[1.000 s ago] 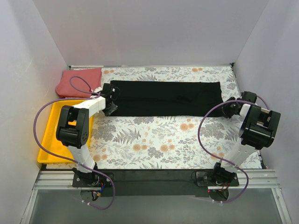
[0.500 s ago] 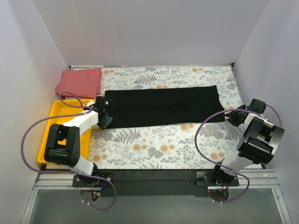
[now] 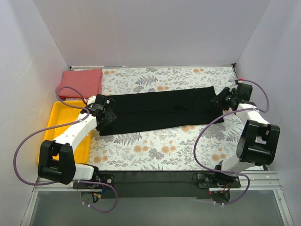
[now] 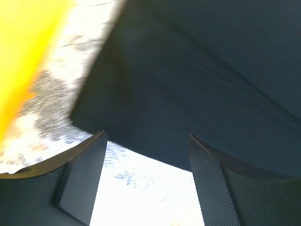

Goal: Fold and stack the t-shirts
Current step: Fold the tshirt

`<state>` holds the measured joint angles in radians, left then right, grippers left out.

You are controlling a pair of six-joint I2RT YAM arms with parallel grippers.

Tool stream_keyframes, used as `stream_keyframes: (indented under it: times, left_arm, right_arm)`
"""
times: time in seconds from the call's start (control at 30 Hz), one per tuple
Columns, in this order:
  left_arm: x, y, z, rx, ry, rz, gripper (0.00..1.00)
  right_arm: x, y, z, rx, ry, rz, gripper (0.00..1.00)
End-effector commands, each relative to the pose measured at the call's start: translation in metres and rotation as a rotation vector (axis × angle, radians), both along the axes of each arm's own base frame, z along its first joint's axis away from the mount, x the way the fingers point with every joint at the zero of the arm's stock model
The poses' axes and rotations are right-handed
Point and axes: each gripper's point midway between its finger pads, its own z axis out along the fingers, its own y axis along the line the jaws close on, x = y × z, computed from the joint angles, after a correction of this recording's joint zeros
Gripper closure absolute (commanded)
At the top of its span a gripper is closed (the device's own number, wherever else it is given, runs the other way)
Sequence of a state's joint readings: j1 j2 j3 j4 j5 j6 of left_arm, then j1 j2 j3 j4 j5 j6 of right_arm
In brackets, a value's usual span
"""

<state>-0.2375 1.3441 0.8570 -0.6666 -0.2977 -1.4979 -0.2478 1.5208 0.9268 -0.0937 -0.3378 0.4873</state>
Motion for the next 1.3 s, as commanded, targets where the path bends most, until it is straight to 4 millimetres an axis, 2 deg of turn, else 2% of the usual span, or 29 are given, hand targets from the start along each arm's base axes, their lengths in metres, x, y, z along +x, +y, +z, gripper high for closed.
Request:
stream_keyframes:
  times: [0.0, 0.1, 0.13, 0.17, 0.2, 0.27, 0.37, 0.47, 0.6, 0.63, 0.67, 0.77, 0.9, 1.03, 1.2, 1.27]
  left_arm:
    - [0.021, -0.024, 0.035, 0.039, -0.137, -0.173, 0.32]
    - [0.032, -0.063, 0.047, -0.033, -0.201, -0.305, 0.3]
    - [0.041, -0.077, 0.054, -0.061, -0.246, -0.343, 0.3]
    - [0.042, -0.099, 0.06, -0.112, -0.266, -0.395, 0.29]
    - [0.046, -0.111, 0.057, -0.137, -0.262, -0.416, 0.29]
    - [0.057, -0.136, 0.068, -0.175, -0.301, -0.449, 0.29]
    - [0.067, -0.147, 0.054, -0.174, -0.267, -0.463, 0.29]
    - [0.075, -0.146, 0.044, -0.136, -0.258, -0.485, 0.29]
    - [0.078, -0.131, 0.032, -0.02, -0.252, -0.514, 0.29]
    - [0.077, -0.125, 0.029, 0.005, -0.25, -0.512, 0.29]
    - [0.075, -0.12, 0.026, 0.036, -0.247, -0.526, 0.29]
    - [0.069, -0.104, 0.018, 0.104, -0.245, -0.513, 0.29]
    - [0.058, -0.09, 0.001, 0.148, -0.225, -0.495, 0.29]
    - [0.056, -0.087, -0.011, 0.159, -0.204, -0.494, 0.29]
    - [0.069, -0.095, -0.002, 0.157, -0.231, -0.5, 0.29]
    - [0.07, -0.095, -0.003, 0.157, -0.228, -0.499, 0.29]
  right_arm:
    - [0.025, 0.048, 0.012, -0.009, -0.079, 0.229, 0.58]
    - [0.045, 0.062, 0.01, -0.022, -0.09, 0.288, 0.58]
    - [0.05, 0.065, 0.01, -0.021, -0.098, 0.303, 0.58]
    - [0.059, 0.068, 0.009, -0.006, -0.104, 0.319, 0.59]
    - [0.064, 0.075, 0.01, 0.01, -0.112, 0.342, 0.59]
    - [0.069, 0.09, 0.006, 0.071, -0.104, 0.394, 0.6]
    - [0.066, 0.109, -0.003, 0.1, -0.082, 0.447, 0.6]
    - [0.057, 0.121, -0.017, 0.106, -0.048, 0.472, 0.6]
    - [0.049, 0.127, -0.03, 0.085, -0.031, 0.507, 0.59]
    - [0.048, 0.128, -0.032, 0.088, -0.031, 0.52, 0.59]
    - [0.043, 0.143, -0.033, 0.089, -0.029, 0.558, 0.59]
    - [0.039, 0.161, -0.035, 0.07, -0.033, 0.609, 0.6]
    - [0.033, 0.172, -0.043, 0.061, -0.014, 0.631, 0.61]
    - [0.023, 0.178, -0.055, 0.056, 0.018, 0.643, 0.64]
    - [0.01, 0.18, -0.066, 0.042, 0.047, 0.655, 0.76]
    - [0.007, 0.18, -0.071, 0.017, 0.049, 0.664, 0.85]
